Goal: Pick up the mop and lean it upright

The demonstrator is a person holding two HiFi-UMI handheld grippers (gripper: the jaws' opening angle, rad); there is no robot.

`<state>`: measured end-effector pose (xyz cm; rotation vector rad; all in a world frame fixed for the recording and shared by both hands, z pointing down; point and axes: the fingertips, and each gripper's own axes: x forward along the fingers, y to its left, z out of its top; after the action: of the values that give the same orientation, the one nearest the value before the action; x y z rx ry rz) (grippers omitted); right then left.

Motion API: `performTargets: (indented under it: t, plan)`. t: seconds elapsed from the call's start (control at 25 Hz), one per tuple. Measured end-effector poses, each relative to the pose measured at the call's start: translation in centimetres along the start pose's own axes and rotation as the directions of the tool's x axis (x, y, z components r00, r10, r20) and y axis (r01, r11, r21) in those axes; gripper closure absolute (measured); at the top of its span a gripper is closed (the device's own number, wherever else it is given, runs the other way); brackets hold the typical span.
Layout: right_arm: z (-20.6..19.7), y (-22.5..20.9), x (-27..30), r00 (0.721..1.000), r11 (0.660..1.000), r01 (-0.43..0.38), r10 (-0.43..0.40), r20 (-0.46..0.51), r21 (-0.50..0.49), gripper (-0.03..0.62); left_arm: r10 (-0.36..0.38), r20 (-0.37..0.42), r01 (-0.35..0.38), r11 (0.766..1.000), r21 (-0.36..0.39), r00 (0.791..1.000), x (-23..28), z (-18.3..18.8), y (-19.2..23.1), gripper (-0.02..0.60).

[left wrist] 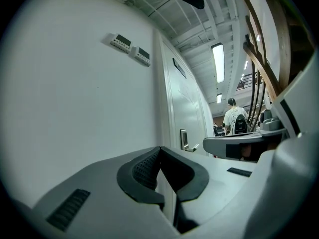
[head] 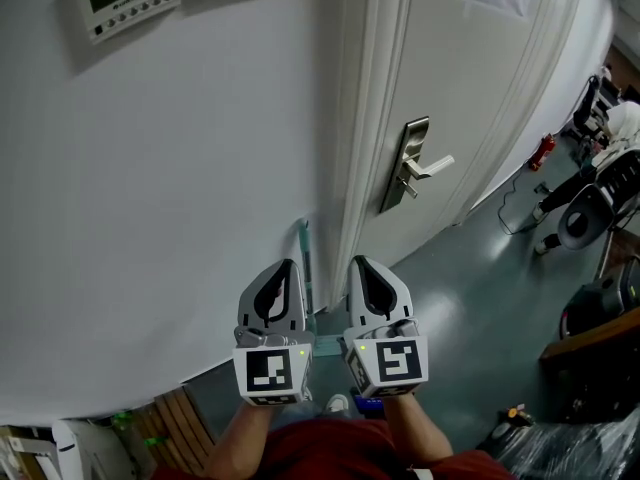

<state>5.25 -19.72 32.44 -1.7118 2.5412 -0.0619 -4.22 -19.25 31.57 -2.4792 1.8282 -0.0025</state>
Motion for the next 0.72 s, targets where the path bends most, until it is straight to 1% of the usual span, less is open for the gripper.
performTargets:
  t: [0.08,0.2,0.36,0.44,0.56,0.72]
  plan:
    - [-0.2,0.2,0.3,1.000,1.000,0.003,-0.003,-0.006,-0.001,0.577,-0.004,-0.008,0.004,1.000,0.013,1.000,0.2,-0.2,0.3,0.568]
    - [-0.4,0.1,0.6,1.000,1.000,0.012,-0.012,-0.010,-0.001,0.577,-0.012,-0.001,0.012,1.000,-0.012,1.000,0.5,-0.2,0.4,0.568]
    - [-0.8,0.2,0.8,1.000,1.000,0.015,-0.015,-0.019,0.000,0.577,-0.017,-0.003,0.017,1.000,-0.015,1.000,0.6,-0.4,0.6,0.568]
    - [-0.9,0.2,0.9,1.000,1.000,0.017,-0.017,-0.023,0.001,0.577,-0.016,-0.007,0.016,1.000,-0.021,1.000,0.7,-0.5,0.7,0.568]
    - [-1.1,0.1,1.1,0.999,1.000,0.021,-0.021,-0.027,0.001,0.577,-0.012,-0.016,0.012,1.000,-0.007,1.000,1.1,-0.9,0.8,0.568]
    - [-1.3,-0.1,1.2,0.999,1.000,0.027,-0.027,-0.029,0.000,0.577,-0.002,-0.028,0.002,1.000,-0.019,1.000,1.5,-1.8,1.1,0.568]
